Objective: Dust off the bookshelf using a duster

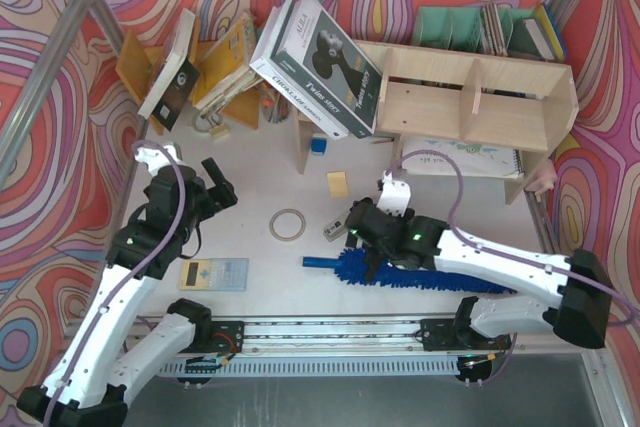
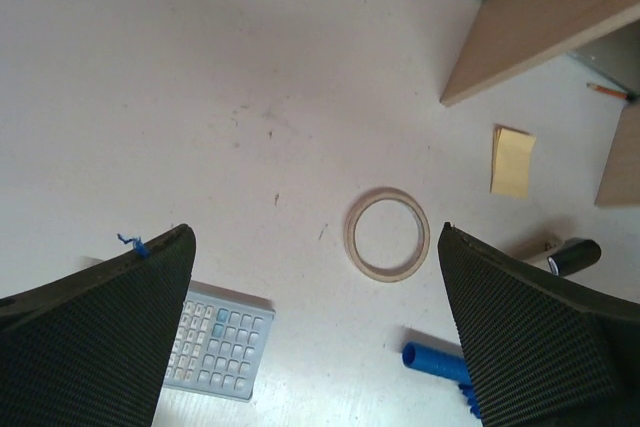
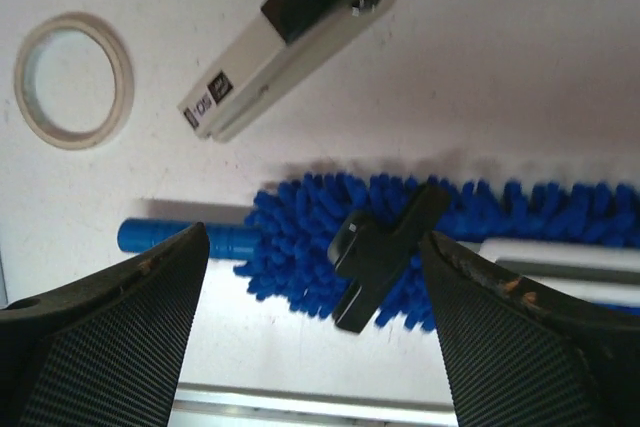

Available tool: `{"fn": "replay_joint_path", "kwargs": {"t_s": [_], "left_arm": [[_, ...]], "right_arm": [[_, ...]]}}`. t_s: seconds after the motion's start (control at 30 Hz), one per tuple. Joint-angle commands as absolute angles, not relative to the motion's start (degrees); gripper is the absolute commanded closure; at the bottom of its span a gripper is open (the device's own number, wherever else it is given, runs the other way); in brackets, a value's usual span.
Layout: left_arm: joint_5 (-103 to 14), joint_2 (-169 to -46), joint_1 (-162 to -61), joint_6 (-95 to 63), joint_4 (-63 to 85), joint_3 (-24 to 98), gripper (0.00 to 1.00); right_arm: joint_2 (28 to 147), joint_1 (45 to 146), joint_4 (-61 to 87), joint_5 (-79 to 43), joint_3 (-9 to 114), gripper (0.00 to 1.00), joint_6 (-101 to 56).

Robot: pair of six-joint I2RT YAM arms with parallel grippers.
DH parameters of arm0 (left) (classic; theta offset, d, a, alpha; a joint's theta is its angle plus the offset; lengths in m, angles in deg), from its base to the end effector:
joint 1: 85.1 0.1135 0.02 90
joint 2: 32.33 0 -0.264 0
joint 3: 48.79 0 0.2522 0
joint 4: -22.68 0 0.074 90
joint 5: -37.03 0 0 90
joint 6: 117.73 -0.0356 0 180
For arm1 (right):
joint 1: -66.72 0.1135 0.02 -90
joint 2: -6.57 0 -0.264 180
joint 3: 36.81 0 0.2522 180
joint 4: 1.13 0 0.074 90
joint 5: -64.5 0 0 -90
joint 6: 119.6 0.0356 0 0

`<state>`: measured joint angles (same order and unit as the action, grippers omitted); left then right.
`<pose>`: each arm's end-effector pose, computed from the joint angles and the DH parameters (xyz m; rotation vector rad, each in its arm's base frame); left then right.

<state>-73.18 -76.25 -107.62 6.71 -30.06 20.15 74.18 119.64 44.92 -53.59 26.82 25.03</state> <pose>0.1465 -0.0474 0.3533 -0.4263 1.9875 -0.2657 0.1573 0.1804 0.2593 0.2465 2.3247 0.3388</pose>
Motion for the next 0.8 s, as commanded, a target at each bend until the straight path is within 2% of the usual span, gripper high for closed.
{"fn": "replay_joint_path", "kwargs": {"t_s": [0.0,0.13,0.43,0.77], "left_arm": [[-70.7,-75.2,-107.9,4.6,-31.0,19.5,0.01],[-72.4,-73.5,-108.0,3.7,-33.0,19.7,0.01],[-71.1,-75.4,-109.0,1.7,-33.9,20.4,0.02],[-71.4,-74.6,-109.1,1.8,-34.0,20.1,0.02]], "right_arm": [[79.8,126.2,61.5,-60.5,31.5,0.23,43.2],[82.9,128.2,63.6,-58.4,31.2,0.28,50.3],[87.7,128.2,68.0,-57.6,34.3,0.48,54.9],[93.4,128.2,67.3,-57.8,37.3,0.55,55.1]]}}
